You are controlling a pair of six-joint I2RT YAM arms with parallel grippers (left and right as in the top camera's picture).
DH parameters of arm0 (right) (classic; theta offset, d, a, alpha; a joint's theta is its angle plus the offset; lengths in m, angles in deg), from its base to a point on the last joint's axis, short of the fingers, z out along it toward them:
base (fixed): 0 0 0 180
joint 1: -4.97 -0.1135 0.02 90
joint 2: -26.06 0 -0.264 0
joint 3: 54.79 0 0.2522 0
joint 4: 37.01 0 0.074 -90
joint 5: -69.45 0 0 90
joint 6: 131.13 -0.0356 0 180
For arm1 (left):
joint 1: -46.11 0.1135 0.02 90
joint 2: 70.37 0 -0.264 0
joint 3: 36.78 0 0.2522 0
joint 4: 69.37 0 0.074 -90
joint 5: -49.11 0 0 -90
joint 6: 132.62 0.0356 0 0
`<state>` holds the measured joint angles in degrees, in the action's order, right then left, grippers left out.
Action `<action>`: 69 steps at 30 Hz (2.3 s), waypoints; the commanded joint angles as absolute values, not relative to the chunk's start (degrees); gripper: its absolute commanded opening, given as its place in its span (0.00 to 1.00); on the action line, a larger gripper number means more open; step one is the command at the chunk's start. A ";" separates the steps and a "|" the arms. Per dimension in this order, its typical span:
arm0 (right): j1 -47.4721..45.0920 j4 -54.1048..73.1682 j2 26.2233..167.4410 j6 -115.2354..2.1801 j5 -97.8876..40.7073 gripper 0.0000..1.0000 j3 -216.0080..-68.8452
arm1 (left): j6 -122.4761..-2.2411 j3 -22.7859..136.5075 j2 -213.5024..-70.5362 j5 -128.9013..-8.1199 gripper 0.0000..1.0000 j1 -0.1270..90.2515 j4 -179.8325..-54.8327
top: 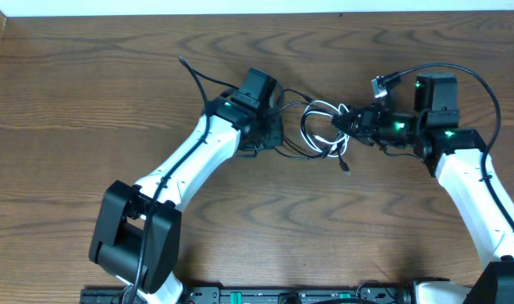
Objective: Untangle cables
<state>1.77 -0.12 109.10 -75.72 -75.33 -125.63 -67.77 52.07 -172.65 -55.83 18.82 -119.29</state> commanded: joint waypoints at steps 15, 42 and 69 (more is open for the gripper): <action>6.75 10.20 108.82 -54.36 -82.59 0.01 -125.87 | -49.65 52.23 -172.48 -65.80 0.28 30.23 -118.70; 5.64 18.57 108.82 -43.61 -88.71 0.01 -125.87 | -34.63 52.23 -173.24 -97.80 0.85 19.39 -98.39; 8.28 13.59 108.82 -43.65 -103.66 0.01 -125.87 | -28.03 52.21 -177.46 -97.17 0.53 14.58 -96.71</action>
<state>7.50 13.76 109.15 -44.72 -99.59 -125.48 -29.15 52.03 -176.89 -96.31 14.45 -97.06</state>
